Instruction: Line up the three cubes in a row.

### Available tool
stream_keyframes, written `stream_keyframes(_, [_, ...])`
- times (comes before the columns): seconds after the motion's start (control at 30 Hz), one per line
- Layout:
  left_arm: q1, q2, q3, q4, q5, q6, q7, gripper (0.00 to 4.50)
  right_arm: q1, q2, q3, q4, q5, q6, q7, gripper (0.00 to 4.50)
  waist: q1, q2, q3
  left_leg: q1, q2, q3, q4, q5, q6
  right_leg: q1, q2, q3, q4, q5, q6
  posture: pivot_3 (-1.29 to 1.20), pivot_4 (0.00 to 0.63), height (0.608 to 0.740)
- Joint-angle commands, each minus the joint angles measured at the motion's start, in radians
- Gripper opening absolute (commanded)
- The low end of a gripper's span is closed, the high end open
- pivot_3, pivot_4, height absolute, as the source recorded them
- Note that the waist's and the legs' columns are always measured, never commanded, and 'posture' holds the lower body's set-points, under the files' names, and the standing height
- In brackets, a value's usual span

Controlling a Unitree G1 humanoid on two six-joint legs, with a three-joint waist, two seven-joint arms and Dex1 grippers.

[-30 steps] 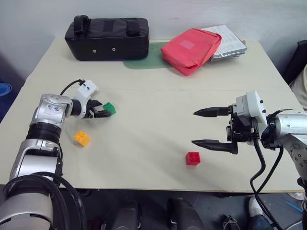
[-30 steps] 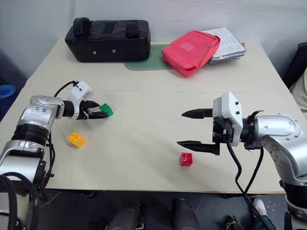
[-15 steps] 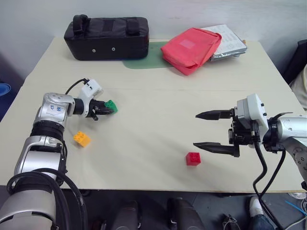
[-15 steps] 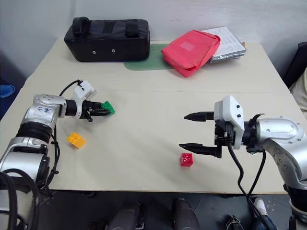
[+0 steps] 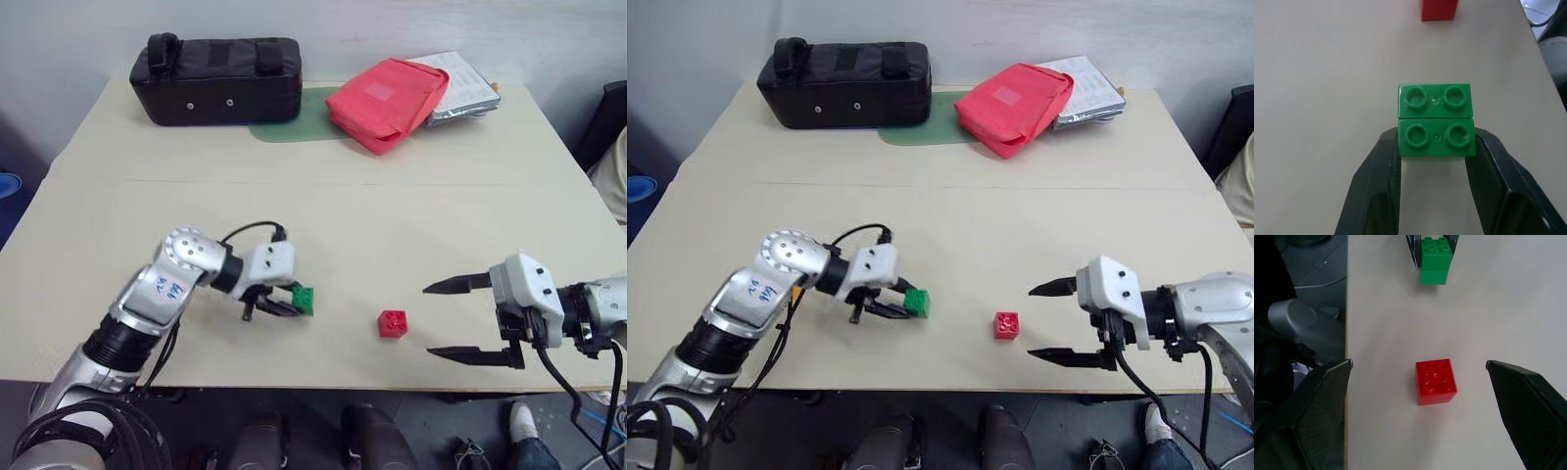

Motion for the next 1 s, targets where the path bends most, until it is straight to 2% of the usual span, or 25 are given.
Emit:
stream_keyframes(0.03, [0.007,-0.005,-0.017,-0.038,0.031,0.005,0.049,1.49,0.000,-0.015,-0.020,-0.030,-0.003,-0.039,0.024,4.50,0.000,0.000,0.000,0.000,0.000,0.000,0.000,0.000,0.000,0.000,0.000,0.000,0.000,0.000,0.000,0.00,0.150,0.740])
stream_keyframes(0.67, [0.062,-0.027,-0.054,-0.110,0.019,0.054,0.118,1.49,-0.022,0.009,0.037,-0.019,-0.019,-0.054,-0.006,4.50,0.004,0.000,0.000,0.000,0.000,0.000,0.000,0.001,0.001,0.000,-0.001,0.000,-0.001,0.000,0.000,0.00,0.150,0.740])
stream_keyframes(1.0, [0.056,-0.033,-0.063,-0.079,0.032,0.029,0.127,1.49,-0.026,0.021,0.048,-0.024,-0.020,-0.054,-0.029,4.50,0.004,0.000,0.000,0.000,0.000,0.000,0.000,0.001,0.001,0.000,-0.001,0.000,0.000,0.000,0.000,0.00,0.150,0.740])
